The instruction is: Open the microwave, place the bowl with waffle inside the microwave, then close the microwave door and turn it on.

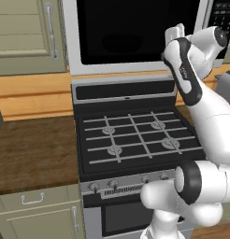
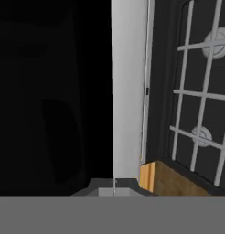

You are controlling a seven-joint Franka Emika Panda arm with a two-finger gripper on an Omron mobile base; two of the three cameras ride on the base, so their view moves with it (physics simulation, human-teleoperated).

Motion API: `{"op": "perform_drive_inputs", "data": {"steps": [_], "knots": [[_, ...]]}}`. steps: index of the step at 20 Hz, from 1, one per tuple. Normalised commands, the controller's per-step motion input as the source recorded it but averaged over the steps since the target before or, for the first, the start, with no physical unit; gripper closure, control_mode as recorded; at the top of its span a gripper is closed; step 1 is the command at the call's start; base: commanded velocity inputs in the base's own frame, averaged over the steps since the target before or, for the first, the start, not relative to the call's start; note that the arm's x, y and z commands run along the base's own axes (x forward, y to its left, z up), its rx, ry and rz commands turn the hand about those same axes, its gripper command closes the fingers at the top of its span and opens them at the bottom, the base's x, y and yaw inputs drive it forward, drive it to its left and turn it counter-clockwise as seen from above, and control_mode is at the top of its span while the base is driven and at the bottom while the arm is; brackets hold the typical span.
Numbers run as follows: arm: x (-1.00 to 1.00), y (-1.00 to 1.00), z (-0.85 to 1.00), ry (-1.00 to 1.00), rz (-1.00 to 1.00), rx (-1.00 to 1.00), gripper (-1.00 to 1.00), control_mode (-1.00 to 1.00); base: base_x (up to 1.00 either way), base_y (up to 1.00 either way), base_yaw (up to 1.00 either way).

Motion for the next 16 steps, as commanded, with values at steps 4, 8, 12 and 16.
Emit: {"op": "perform_drive_inputs", "data": {"steps": [4, 8, 12, 16], "knots": [[-1.00, -1.00, -0.11, -0.05, 0.00, -0.04, 1.00, -1.00, 0.00, 0.00, 0.00], [-1.00, -0.96, 0.00, -0.12, -0.01, -0.03, 1.00, -1.00, 0.00, 0.00, 0.00], [-0.67, -0.69, 0.00, -0.23, -0.08, -0.02, 1.00, -1.00, 0.00, 0.00, 0.00], [-0.14, -0.50, 0.00, -0.30, -0.10, 0.00, 1.00, -1.00, 0.00, 0.00, 0.00]]}}
